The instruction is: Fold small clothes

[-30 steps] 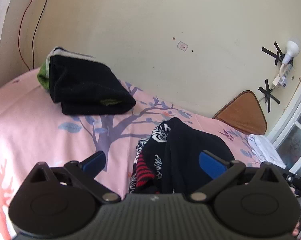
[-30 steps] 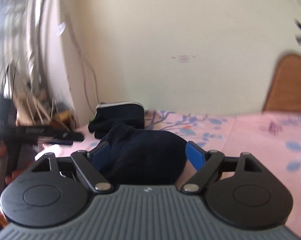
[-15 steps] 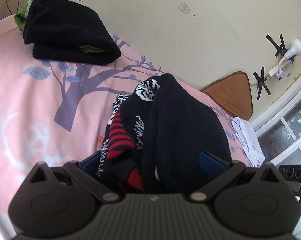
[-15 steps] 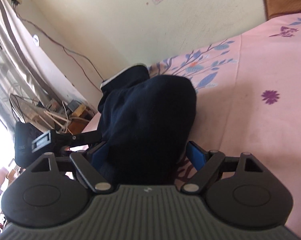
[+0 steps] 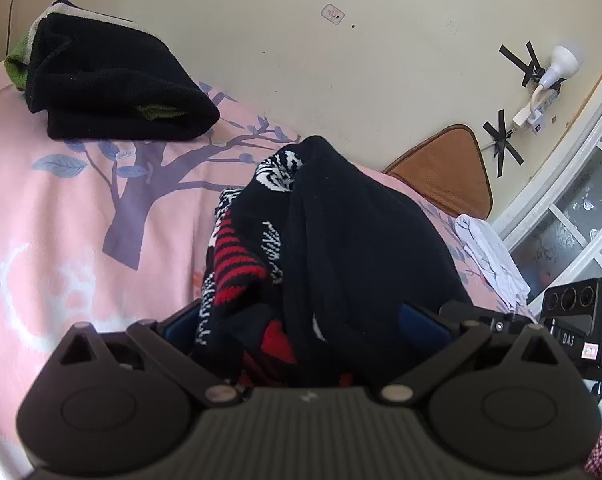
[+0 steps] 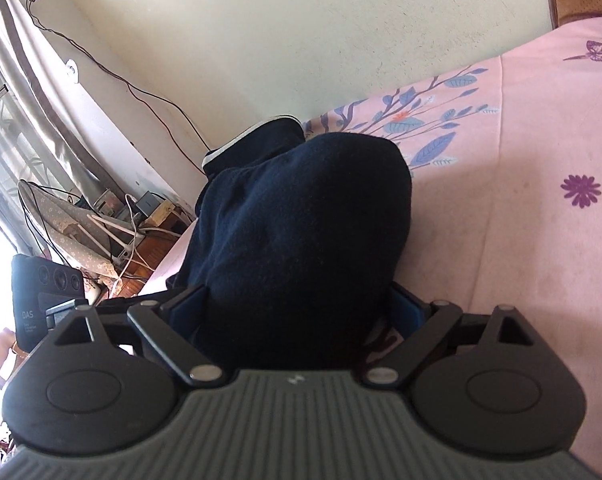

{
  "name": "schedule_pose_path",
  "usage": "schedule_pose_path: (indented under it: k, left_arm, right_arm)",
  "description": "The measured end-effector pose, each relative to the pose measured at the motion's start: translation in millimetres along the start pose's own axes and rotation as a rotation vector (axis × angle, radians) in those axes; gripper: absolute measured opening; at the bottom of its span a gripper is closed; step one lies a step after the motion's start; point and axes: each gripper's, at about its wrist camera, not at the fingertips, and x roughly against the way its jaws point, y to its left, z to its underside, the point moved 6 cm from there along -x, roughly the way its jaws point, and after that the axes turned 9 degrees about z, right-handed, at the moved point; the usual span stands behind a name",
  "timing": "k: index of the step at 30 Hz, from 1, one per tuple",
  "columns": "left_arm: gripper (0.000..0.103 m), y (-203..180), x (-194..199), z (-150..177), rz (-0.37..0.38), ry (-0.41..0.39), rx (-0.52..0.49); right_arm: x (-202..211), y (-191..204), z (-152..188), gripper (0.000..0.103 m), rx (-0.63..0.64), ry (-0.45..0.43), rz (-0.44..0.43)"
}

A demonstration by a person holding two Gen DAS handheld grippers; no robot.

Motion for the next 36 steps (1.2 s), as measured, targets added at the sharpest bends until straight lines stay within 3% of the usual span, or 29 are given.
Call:
schedule_pose_path:
  k: [3,10,21,28,36]
  left_arm:
    - [0.103,-1.5,0.7,2.8,-0.008,-0.018,-0.021]
    - [0.103,-12.4,-6.3,7.1,-0.090,-0.006,-0.101]
    - [0.103,-10.5,-2.8,9.0,-0.072,-0.027,-0.097]
    - [0.103,-6.2,3.6,7.0,-0.019,-0.022,-0.053]
    - [0.103,-12.9,9.1,10.7,-0.008,-0.012,-0.014]
  right_arm:
    - [-3.3,4.7,0.2,0.103,0.012,0.003,-0.003]
    - [-4.3,3.5,-1.2,0.103,0.012,0.015,-0.015]
    - [-3.9,4.6,-0.3,0.103,0.015,0.014,-0.016]
    - [-3.4,3.8,-0.4,0.103,0.016,0.015,-0.020]
    - [-2.9,3.6,-0.1,0.103,0.016,0.015,-0.024]
